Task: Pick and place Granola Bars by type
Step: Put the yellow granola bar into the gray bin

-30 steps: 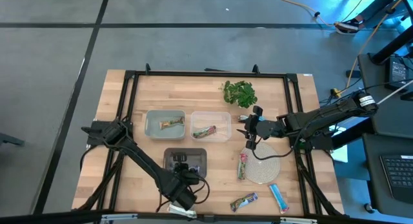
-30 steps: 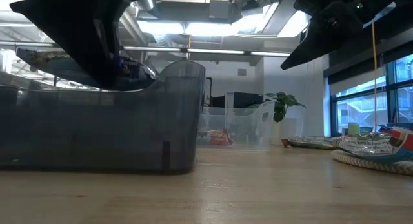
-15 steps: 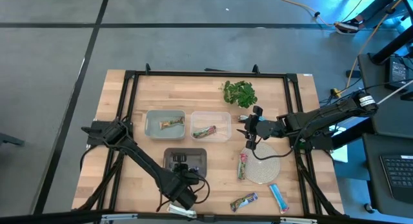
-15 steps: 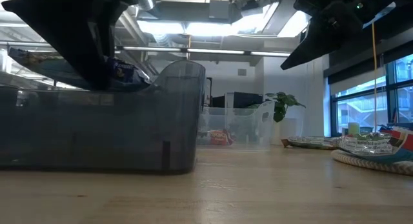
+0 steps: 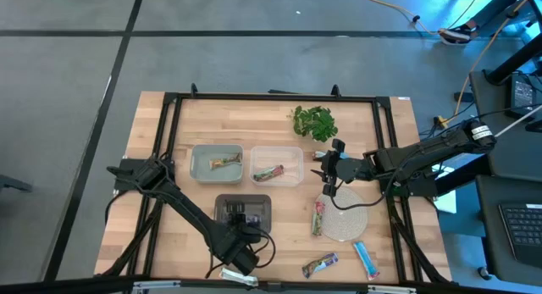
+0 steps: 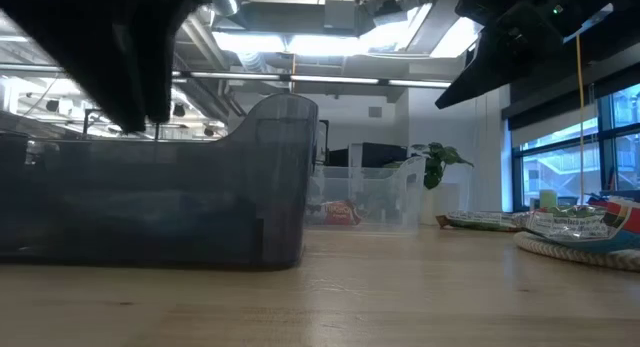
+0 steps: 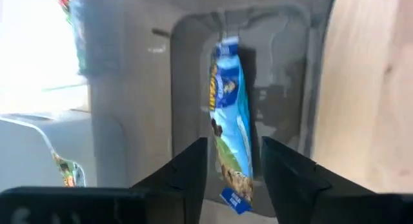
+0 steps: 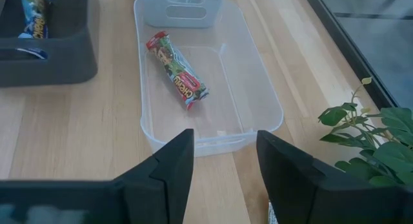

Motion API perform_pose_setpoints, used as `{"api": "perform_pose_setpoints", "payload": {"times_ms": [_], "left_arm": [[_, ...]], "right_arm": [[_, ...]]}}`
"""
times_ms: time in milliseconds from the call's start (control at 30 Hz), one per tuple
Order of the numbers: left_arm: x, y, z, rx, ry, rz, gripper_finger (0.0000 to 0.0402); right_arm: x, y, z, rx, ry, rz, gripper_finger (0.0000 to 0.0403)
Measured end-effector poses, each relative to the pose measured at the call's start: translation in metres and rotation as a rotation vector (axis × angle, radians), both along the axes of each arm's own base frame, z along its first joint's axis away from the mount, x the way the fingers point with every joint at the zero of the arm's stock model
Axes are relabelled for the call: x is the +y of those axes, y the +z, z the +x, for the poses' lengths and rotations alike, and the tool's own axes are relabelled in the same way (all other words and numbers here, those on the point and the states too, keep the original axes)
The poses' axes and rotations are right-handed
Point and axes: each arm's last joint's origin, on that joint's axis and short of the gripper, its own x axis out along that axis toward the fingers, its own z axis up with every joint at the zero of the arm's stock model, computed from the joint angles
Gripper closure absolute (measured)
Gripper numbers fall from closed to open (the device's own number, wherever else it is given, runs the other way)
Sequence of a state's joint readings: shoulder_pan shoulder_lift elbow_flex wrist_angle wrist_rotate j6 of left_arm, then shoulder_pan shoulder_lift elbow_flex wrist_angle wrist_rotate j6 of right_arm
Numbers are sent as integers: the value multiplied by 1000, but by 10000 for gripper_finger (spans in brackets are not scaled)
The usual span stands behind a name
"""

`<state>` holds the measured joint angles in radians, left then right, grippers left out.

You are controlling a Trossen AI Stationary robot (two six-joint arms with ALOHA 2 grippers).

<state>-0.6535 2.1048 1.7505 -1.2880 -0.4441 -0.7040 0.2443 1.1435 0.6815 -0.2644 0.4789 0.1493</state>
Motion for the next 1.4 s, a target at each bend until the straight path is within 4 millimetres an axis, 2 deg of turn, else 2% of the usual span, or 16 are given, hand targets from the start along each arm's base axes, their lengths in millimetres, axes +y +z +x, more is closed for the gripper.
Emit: {"api": "perform_pose_setpoints", "payload": {"times_ms": [133, 267, 467, 667, 833, 1000, 1400], "left_arm": [[-9, 22, 4, -83, 15, -44, 257], [-22, 35, 7, -116, 2, -176, 257], [-41, 39, 10, -184, -33, -334, 248], [-54, 34, 13, -226, -66, -461, 207], [-55, 33, 13, -228, -90, -459, 186], [-55, 34, 15, -265, -77, -444, 187], [-43, 38, 35, -336, -51, -496, 182]], "right_arm": [[0, 0, 0, 0, 0, 0, 231], [0, 0, 0, -1, -2, 2, 231], [0, 0, 0, -3, -4, 5, 231], [0, 0, 0, -10, -19, 25, 231], [0, 0, 0, -10, -19, 25, 231], [0, 0, 0, -10, -19, 24, 231], [0, 0, 0, -6, -18, 23, 231]]}}
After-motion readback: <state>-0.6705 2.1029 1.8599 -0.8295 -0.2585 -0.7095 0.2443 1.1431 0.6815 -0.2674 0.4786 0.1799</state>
